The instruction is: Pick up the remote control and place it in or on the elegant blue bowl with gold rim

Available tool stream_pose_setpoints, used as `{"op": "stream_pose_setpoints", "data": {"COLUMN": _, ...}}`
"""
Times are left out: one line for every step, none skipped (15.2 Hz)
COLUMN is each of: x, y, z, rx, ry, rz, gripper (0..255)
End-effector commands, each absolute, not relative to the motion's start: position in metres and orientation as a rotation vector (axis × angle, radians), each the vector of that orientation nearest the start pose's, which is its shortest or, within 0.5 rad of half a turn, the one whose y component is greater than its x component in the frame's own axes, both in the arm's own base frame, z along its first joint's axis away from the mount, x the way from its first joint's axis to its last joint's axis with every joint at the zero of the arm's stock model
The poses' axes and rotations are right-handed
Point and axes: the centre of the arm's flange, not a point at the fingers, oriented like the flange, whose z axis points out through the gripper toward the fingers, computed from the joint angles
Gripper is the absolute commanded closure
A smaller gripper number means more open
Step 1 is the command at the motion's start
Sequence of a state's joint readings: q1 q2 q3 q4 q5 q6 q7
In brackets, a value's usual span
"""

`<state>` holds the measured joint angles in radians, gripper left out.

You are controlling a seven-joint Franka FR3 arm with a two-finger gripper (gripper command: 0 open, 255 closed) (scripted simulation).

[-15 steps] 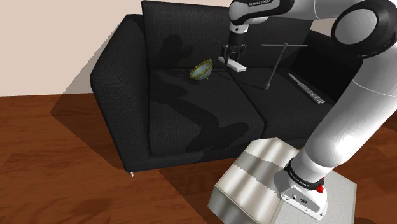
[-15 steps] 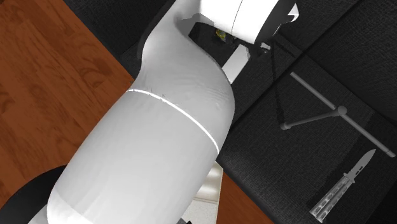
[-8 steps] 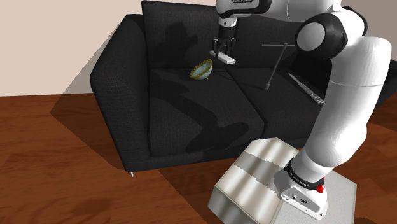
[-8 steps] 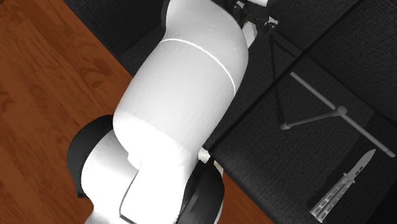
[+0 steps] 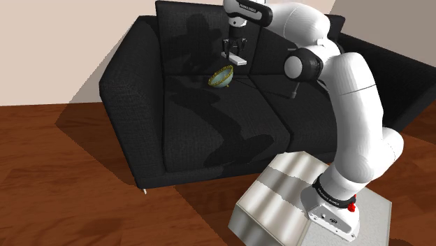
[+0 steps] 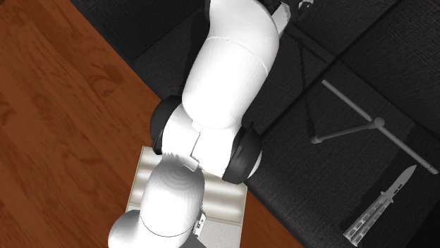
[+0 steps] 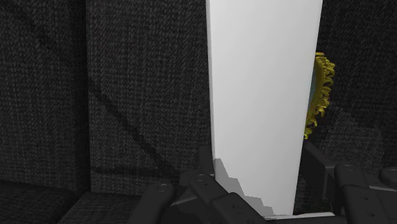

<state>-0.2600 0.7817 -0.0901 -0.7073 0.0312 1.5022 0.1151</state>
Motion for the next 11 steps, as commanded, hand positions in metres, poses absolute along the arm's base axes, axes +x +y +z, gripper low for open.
{"op": "stream_pose_setpoints", "data": {"x": 0.713, "y": -0.223, "z": 0.499, "rx": -3.1, "ry": 0.687, "rz": -0.021, "gripper": 255}}
{"op": "stream_pose_setpoints", "data": {"x": 0.713, "y": -0.223, "z": 0.494, "rx": -3.1, "ry": 0.687, "rz": -0.021, "gripper": 255}}
{"op": "stream_pose_setpoints", "data": {"x": 0.713, "y": -0.223, "z": 0.489, "rx": -3.1, "ry": 0.687, "rz": -0.021, "gripper": 255}}
{"op": "stream_pose_setpoints", "data": {"x": 0.713, "y": -0.223, "z": 0.484, "rx": -3.1, "ry": 0.687, "rz": -0.021, "gripper": 255}}
{"op": "stream_pose_setpoints", "data": {"x": 0.713, "y": -0.223, "z": 0.478, "rx": -3.1, "ry": 0.687, "rz": -0.021, "gripper": 255}}
{"op": "stream_pose_setpoints", "data": {"x": 0.713, "y": -0.223, "z": 0.473, "rx": -3.1, "ry": 0.687, "rz": -0.021, "gripper": 255}}
{"op": "stream_pose_setpoints", "data": {"x": 0.713, "y": -0.223, "z": 0.468, "rx": -3.1, "ry": 0.687, "rz": -0.021, "gripper": 255}}
{"op": "stream_pose_setpoints", "data": {"x": 0.713, "y": -0.223, "z": 0.462, "rx": -3.1, "ry": 0.687, "rz": -0.021, "gripper": 255}}
{"op": "stream_pose_setpoints", "data": {"x": 0.713, "y": -0.223, "z": 0.457, "rx": -3.1, "ry": 0.687, "rz": -0.021, "gripper": 255}}
{"op": "stream_pose_setpoints", "data": {"x": 0.713, "y": -0.223, "z": 0.452, "rx": -3.1, "ry": 0.687, "rz": -0.021, "gripper": 255}}
{"op": "stream_pose_setpoints", "data": {"x": 0.713, "y": -0.223, "z": 0.447, "rx": -3.1, "ry": 0.687, "rz": -0.021, "gripper": 255}}
